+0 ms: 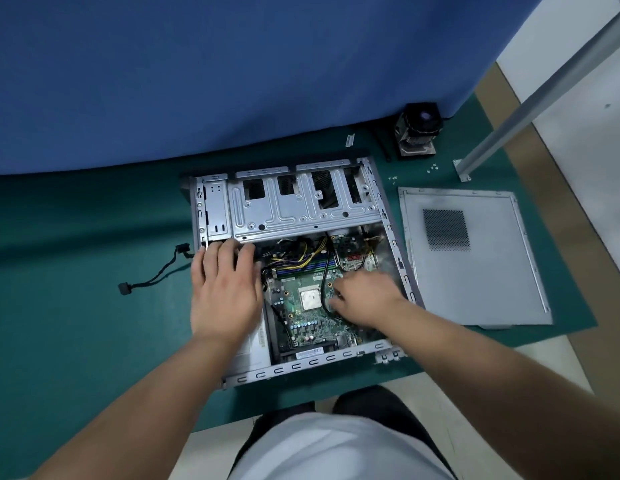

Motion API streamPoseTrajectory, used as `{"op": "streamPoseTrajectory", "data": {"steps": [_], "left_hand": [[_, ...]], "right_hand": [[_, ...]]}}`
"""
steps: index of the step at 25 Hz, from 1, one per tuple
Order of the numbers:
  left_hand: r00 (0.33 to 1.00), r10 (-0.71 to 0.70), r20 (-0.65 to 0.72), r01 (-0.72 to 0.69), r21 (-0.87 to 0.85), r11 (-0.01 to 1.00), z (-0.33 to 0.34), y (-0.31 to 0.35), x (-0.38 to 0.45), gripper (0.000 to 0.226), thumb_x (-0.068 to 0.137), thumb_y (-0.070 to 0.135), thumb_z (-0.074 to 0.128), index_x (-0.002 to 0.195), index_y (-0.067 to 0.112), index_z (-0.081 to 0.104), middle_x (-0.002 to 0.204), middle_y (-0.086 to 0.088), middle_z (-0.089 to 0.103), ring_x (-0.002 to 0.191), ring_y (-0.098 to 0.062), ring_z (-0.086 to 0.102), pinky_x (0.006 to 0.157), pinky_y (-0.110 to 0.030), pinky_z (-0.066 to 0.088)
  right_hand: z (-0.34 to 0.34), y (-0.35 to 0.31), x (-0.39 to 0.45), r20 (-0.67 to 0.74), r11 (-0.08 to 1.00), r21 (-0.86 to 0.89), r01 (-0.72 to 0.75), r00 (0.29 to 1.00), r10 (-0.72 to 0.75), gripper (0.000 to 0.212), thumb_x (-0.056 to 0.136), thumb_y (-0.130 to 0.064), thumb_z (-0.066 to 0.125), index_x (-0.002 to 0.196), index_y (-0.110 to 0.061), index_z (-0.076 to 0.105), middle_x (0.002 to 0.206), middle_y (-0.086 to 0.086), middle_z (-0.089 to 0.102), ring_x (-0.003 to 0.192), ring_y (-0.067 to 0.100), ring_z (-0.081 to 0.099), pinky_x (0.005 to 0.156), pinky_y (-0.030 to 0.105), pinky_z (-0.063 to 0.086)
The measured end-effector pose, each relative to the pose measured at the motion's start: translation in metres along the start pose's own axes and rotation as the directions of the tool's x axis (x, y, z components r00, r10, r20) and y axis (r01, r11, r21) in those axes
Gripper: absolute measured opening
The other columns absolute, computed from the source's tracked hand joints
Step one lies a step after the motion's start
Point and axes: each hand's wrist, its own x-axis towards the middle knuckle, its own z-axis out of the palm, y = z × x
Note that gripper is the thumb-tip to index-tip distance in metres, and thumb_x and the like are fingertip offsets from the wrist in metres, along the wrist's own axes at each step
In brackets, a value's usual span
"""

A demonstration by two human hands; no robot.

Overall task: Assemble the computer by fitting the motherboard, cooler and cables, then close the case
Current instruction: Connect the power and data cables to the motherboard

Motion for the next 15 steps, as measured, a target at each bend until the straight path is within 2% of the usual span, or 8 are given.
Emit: {"op": "streamPoseTrajectory", "data": {"steps": [2,4,6,8,10,11,13,15], "left_hand": [[0.999,0.049,-0.013,-0.049,-0.024,0.998,0.001,0.000,-0.002,0.037,0.106,0.042,0.033,0.132,0.020,0.049,0.135,-0.006,0.047,0.134,-0.032,0.037,0.119,-0.048,0.019],[0.988,0.149,-0.033,-0.150,-0.039,0.988,0.001,-0.001,-0.006,0.035,0.105,0.040,0.040,0.131,0.019,0.053,0.135,-0.005,0.049,0.133,-0.032,0.039,0.116,-0.047,0.023],[0.958,0.285,-0.040,-0.287,-0.066,0.956,-0.001,0.002,-0.005,0.028,0.103,0.028,0.053,0.127,0.015,0.060,0.132,-0.007,0.056,0.129,-0.033,0.045,0.111,-0.048,0.034],[0.913,0.408,-0.009,-0.406,-0.135,0.904,0.001,0.019,0.002,0.028,0.094,0.012,0.064,0.122,0.009,0.066,0.123,-0.010,0.063,0.119,-0.033,0.053,0.099,-0.049,0.049],[0.869,0.471,0.148,-0.431,-0.239,0.870,0.007,0.048,0.010,0.032,0.092,0.006,0.063,0.123,0.008,0.065,0.118,-0.010,0.065,0.111,-0.033,0.059,0.086,-0.047,0.056],[0.857,0.440,0.269,-0.351,-0.320,0.880,0.014,0.066,0.015,0.034,0.095,0.009,0.058,0.128,0.009,0.062,0.120,-0.011,0.065,0.111,-0.034,0.060,0.085,-0.046,0.056],[0.818,0.243,0.521,-0.007,-0.414,0.910,0.030,0.094,0.028,0.041,0.101,0.016,0.051,0.142,0.011,0.054,0.132,-0.015,0.063,0.119,-0.034,0.060,0.093,-0.041,0.053],[0.684,0.031,0.729,0.405,-0.414,0.815,0.051,0.110,0.039,0.048,0.103,0.021,0.052,0.149,0.009,0.048,0.143,-0.016,0.059,0.127,-0.035,0.057,0.101,-0.033,0.048]], "right_hand": [[0.010,-0.018,0.005,0.197,0.971,0.224,-0.089,0.979,0.045,0.045,0.097,-0.063,0.047,0.112,-0.023,0.061,0.094,-0.002,0.064,0.088,0.019,0.064,0.083,0.042,0.058],[0.018,-0.023,0.012,0.260,0.875,0.448,-0.184,0.963,0.069,0.039,0.096,-0.054,0.059,0.116,-0.021,0.061,0.102,0.000,0.065,0.093,0.020,0.065,0.085,0.040,0.057],[0.023,-0.022,0.015,0.289,0.737,0.627,-0.252,0.954,0.081,0.026,0.097,-0.035,0.066,0.117,-0.018,0.060,0.105,0.004,0.067,0.092,0.021,0.067,0.083,0.039,0.058],[0.027,-0.019,0.014,0.347,0.582,0.742,-0.331,0.934,0.088,0.011,0.101,-0.011,0.059,0.111,-0.013,0.055,0.094,0.010,0.068,0.071,0.019,0.068,0.065,0.035,0.059],[0.026,-0.015,0.008,0.372,0.508,0.775,-0.377,0.921,0.116,0.014,0.101,0.001,0.047,0.106,-0.012,0.049,0.091,0.015,0.067,0.058,0.019,0.067,0.051,0.029,0.056],[0.025,-0.011,0.006,0.362,0.510,0.773,-0.376,0.923,0.132,0.016,0.100,0.002,0.044,0.104,-0.013,0.047,0.094,0.015,0.067,0.056,0.019,0.069,0.047,0.027,0.053],[0.026,-0.005,0.001,0.307,0.581,0.743,-0.332,0.941,0.145,0.017,0.096,0.003,0.044,0.101,-0.013,0.046,0.105,0.013,0.066,0.053,0.016,0.071,0.045,0.027,0.048],[0.024,-0.002,-0.004,0.262,0.650,0.697,-0.302,0.951,0.161,0.021,0.094,0.002,0.046,0.106,-0.015,0.046,0.108,0.010,0.064,0.053,0.011,0.071,0.050,0.029,0.049]]}}
